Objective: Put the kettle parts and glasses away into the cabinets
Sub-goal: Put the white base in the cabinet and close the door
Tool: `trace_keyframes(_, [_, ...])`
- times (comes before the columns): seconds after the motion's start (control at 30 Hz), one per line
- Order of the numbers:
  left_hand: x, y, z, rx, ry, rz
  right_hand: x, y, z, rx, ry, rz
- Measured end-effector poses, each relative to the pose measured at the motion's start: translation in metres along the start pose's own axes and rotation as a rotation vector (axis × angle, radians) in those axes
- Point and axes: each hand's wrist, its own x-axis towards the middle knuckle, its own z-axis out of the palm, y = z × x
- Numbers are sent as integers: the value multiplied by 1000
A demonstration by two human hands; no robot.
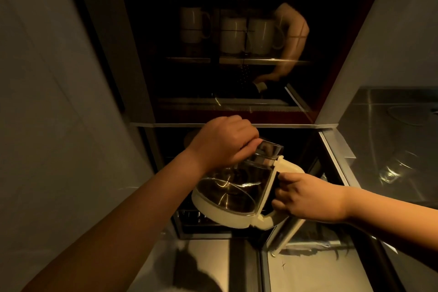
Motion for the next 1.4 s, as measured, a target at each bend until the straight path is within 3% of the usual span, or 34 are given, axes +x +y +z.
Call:
trace_keyframes(0.13, [-3, 3, 2, -57, -55, -156, 4, -2, -13, 102, 57, 32])
trace_keyframes(0.37, [-7, 11, 10, -212, -284, -429, 12, -2, -16, 278, 35, 57])
trace_keyframes(0.7, [-32, 35, 13, -214, -494, -458, 12, 10, -7, 404, 129, 239])
trace_keyframes(0.83, [-46, 46, 16, -215, -440, -435, 9, 5, -2, 403, 142, 265])
trace_keyframes(1.1, [-70, 64, 25, -30, -322, -213, 7, 2, 7, 443, 179, 387])
trace_keyframes(1.4, [-71, 53, 33, 3, -132, -153, 12, 1, 6, 531, 316, 578])
